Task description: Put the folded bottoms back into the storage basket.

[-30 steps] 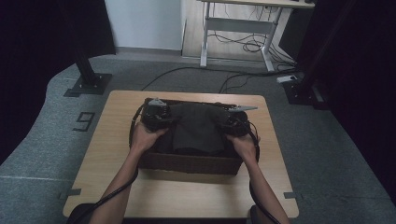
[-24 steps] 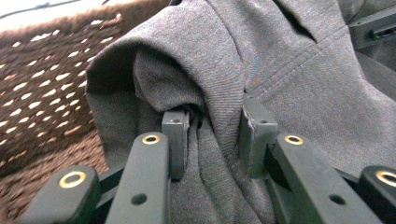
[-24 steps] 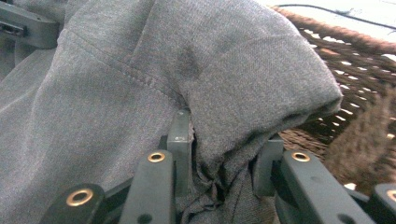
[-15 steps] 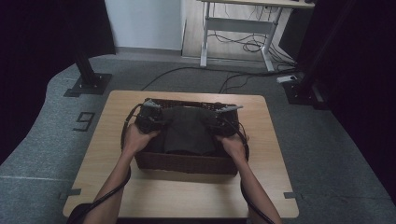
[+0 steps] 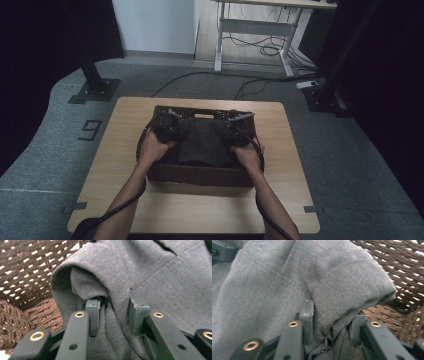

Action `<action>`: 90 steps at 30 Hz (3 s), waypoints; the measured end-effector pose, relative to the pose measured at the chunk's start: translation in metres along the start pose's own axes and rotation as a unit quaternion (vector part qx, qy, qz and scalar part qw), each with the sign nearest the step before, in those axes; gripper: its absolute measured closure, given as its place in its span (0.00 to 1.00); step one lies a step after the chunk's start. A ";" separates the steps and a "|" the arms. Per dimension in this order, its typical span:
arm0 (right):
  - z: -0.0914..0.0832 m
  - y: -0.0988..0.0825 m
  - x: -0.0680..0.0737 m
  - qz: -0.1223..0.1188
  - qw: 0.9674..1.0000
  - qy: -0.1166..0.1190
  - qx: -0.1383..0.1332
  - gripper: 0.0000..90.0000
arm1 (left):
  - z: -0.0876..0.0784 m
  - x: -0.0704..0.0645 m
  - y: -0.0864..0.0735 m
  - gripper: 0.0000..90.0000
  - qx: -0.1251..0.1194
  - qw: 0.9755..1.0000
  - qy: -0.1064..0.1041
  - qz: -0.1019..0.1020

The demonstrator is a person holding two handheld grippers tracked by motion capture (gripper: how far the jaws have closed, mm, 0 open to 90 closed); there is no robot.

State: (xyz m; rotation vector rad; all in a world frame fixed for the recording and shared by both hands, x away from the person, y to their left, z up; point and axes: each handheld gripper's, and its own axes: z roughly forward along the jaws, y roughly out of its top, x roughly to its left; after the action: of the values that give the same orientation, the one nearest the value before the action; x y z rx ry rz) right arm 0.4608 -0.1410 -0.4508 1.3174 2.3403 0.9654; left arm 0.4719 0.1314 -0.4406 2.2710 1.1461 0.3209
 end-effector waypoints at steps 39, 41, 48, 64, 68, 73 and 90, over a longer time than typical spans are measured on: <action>-0.030 0.004 -0.010 -0.016 0.993 0.055 -0.102 0.13 | -0.048 0.015 -0.011 0.00 -0.084 0.996 0.008 -0.004; -0.033 0.003 -0.009 -0.021 0.993 0.055 -0.101 0.10 | -0.052 0.015 -0.013 0.00 -0.092 0.996 0.006 -0.002; -0.045 0.001 -0.008 -0.032 0.993 0.050 -0.101 0.09 | -0.067 0.015 -0.018 0.00 -0.105 0.994 0.007 0.001; -0.071 -0.016 -0.021 -0.013 0.994 0.034 -0.104 0.11 | -0.089 0.014 -0.041 0.13 -0.117 0.993 0.023 0.005; -0.077 -0.020 -0.024 -0.013 0.994 0.028 -0.104 0.11 | -0.095 0.015 -0.048 0.17 -0.118 0.993 0.029 0.010; -0.083 -0.025 -0.027 -0.015 0.994 0.021 -0.105 0.15 | -0.101 0.015 -0.058 0.23 -0.122 0.992 0.037 0.016; -0.106 -0.042 -0.033 -0.026 0.993 0.015 -0.115 0.05 | -0.125 0.033 -0.095 0.14 -0.134 0.990 0.038 -0.009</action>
State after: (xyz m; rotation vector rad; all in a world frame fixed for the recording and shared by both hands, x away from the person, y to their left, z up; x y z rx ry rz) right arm 0.3944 -0.2274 -0.4043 1.1534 2.1948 1.2055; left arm 0.3731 0.2497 -0.3965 2.0273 1.0900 0.5255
